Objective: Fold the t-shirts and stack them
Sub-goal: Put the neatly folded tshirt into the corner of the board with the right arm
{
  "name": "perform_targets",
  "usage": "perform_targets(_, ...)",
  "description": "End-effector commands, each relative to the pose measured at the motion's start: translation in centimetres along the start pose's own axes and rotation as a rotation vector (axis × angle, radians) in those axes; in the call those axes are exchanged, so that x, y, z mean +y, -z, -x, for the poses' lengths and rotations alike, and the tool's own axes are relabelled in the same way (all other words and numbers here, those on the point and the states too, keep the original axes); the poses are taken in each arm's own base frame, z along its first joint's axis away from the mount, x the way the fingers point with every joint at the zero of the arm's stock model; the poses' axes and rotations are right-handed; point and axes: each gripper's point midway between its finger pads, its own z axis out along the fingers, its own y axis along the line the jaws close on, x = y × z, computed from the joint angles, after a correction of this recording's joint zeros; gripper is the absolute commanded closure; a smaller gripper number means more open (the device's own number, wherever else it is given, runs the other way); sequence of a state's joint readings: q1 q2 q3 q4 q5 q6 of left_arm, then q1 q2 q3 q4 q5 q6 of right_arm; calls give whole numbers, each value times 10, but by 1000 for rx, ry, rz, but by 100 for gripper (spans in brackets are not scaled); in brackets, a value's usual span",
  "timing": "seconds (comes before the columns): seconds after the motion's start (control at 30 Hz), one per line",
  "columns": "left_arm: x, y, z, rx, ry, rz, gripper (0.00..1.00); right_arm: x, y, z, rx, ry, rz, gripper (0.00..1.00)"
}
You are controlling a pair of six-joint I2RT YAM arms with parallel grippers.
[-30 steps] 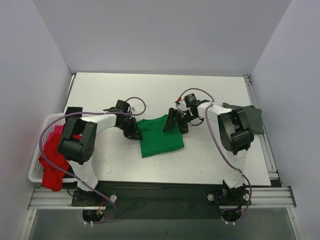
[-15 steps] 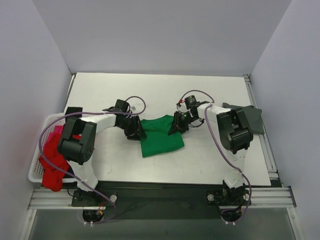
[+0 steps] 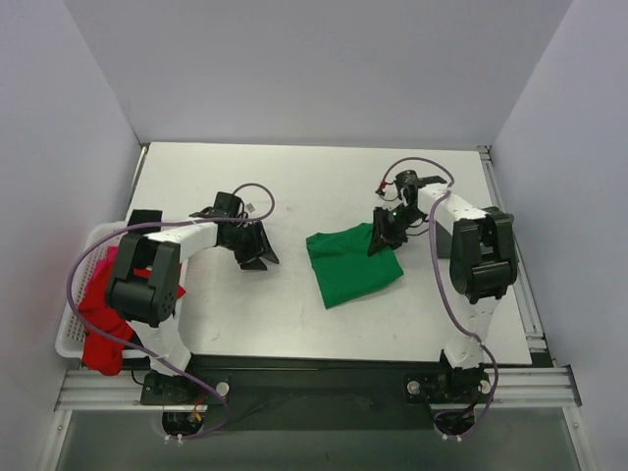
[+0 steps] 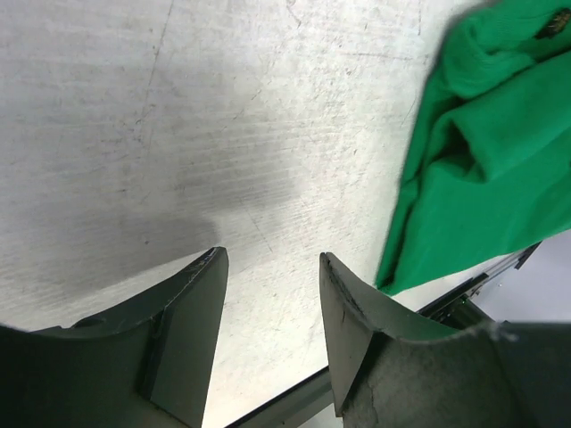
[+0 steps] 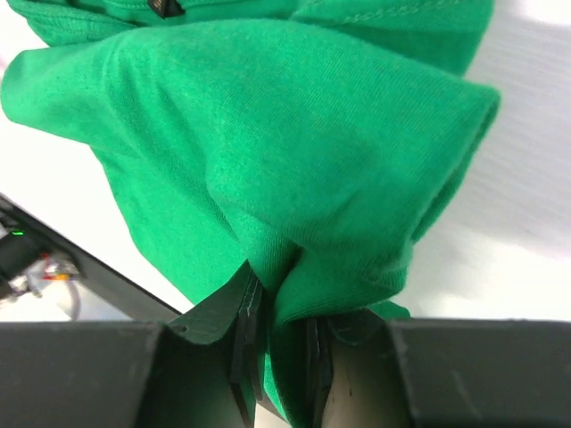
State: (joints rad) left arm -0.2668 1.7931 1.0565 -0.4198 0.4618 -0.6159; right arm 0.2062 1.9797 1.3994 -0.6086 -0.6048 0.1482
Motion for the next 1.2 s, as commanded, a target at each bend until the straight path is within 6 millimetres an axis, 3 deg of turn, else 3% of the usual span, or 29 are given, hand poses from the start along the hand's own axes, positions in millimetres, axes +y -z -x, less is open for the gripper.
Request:
perform_targets(0.0,-7,12,4,-43,-39,-35,44,-18,49,-21,58,59,-112,100)
perform_targets(0.23,-5,7,-2,-34,-28,-54,44,-66,106,-12,-34,20,-268,100)
perform_targets(0.47,-5,7,-4,-23,-38,-60,44,-98,137,-6,-59,-1,-413,100)
perform_targets(0.73,-1,5,-9,-14,-40,-64,45,-110,161,10,-97,7,-518,100)
perform_targets(1.17,9,2,-23,0,-22,-56,45,-108,197,32,-179,0,-526,100)
